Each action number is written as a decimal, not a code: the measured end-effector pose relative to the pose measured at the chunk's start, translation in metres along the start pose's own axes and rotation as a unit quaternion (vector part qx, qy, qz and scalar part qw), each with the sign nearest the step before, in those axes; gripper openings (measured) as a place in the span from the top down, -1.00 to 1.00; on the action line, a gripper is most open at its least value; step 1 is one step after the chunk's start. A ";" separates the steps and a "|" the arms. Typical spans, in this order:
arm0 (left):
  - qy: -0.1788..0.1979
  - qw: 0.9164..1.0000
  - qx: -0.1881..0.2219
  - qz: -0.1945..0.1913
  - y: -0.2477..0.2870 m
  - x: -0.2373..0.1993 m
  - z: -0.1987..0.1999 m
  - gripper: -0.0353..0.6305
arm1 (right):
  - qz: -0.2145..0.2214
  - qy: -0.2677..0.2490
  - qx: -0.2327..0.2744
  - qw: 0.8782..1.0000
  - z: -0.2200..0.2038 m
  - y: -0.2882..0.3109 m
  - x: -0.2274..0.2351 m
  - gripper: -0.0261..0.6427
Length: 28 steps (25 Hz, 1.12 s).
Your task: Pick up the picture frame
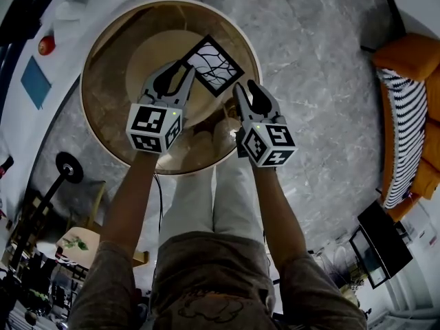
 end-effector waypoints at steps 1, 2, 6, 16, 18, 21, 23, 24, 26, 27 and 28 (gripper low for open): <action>0.001 1.000 -0.002 -0.001 0.002 0.000 -0.002 0.54 | -0.002 0.005 -0.002 1.000 -0.002 0.001 0.001 0.46; 0.002 1.000 -0.005 -0.002 0.003 -0.001 -0.003 0.49 | -0.005 0.009 -0.004 1.000 -0.003 0.002 0.002 0.42; 0.008 1.000 -0.015 0.000 0.009 -0.005 -0.009 0.48 | -0.011 0.017 -0.018 1.000 -0.012 0.005 0.005 0.39; 0.036 0.998 -0.046 -0.001 0.030 -0.017 -0.036 0.48 | -0.030 0.030 -0.050 0.998 -0.043 0.023 0.015 0.39; 0.038 0.998 -0.050 -0.002 0.035 -0.019 -0.042 0.48 | -0.035 0.034 -0.056 0.997 -0.049 0.028 0.018 0.39; 0.041 0.998 -0.057 -0.001 0.044 -0.026 -0.050 0.48 | -0.041 0.039 -0.064 0.996 -0.059 0.035 0.021 0.39; 0.043 0.997 -0.063 -0.001 0.050 -0.031 -0.054 0.48 | -0.045 0.042 -0.068 0.996 -0.063 0.039 0.023 0.39; 0.044 0.997 -0.066 -0.001 0.053 -0.033 -0.057 0.48 | -0.048 0.044 -0.068 0.996 -0.065 0.041 0.024 0.39; 0.048 0.996 -0.072 -0.003 0.058 -0.036 -0.062 0.48 | -0.053 0.047 -0.067 0.995 -0.067 0.043 0.026 0.39; 0.050 0.996 -0.074 -0.005 0.061 -0.037 -0.064 0.48 | -0.056 0.047 -0.065 0.995 -0.067 0.043 0.026 0.39; 0.052 0.996 -0.077 -0.006 0.063 -0.038 -0.066 0.48 | -0.057 0.047 -0.063 0.995 -0.067 0.043 0.026 0.39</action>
Point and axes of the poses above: the fingertips, and each gripper's own axes: y forward along the fingers, x to its right, z out of its top, the point moved 1 cm from there along -y, backward along the fingers, and after that the axes turned 8 degrees about x, right-handed, at the moved point
